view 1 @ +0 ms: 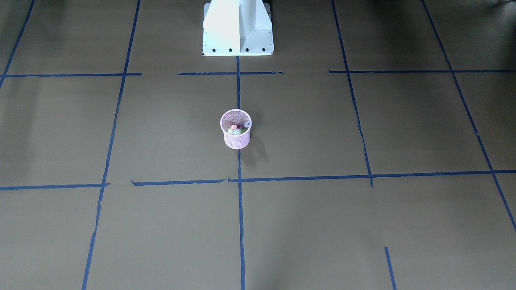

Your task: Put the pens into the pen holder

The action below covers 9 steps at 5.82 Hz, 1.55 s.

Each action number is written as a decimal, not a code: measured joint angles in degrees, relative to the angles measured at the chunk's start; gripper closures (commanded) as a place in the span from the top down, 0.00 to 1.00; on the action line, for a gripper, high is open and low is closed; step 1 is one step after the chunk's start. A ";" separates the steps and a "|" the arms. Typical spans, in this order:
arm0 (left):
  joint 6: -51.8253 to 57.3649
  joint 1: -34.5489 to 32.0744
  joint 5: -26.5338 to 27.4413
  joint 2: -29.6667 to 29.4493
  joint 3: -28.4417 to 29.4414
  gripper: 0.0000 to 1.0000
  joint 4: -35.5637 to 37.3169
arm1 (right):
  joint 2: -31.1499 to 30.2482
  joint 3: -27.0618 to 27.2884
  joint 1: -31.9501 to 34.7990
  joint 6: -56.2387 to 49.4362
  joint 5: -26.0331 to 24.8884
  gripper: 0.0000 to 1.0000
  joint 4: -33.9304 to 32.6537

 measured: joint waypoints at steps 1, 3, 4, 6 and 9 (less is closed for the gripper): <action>-0.06 0.12 -0.57 0.13 0.26 1.00 -0.10 | -0.04 0.19 0.11 -0.45 0.07 1.00 -0.57; 0.14 0.38 0.60 -0.35 -0.27 1.00 -0.39 | -0.17 -0.03 0.36 -0.40 0.14 1.00 -0.87; 0.09 0.44 1.59 -0.50 -0.33 1.00 -0.44 | -0.33 -0.08 0.46 -0.53 0.35 1.00 -0.76; -0.16 0.48 1.77 -0.28 0.32 1.00 -0.49 | -0.15 -1.10 0.38 -0.41 0.16 1.00 -0.08; -0.23 0.63 1.67 -0.29 0.05 1.00 -0.49 | -0.34 -1.06 0.36 -0.02 0.38 1.00 -0.36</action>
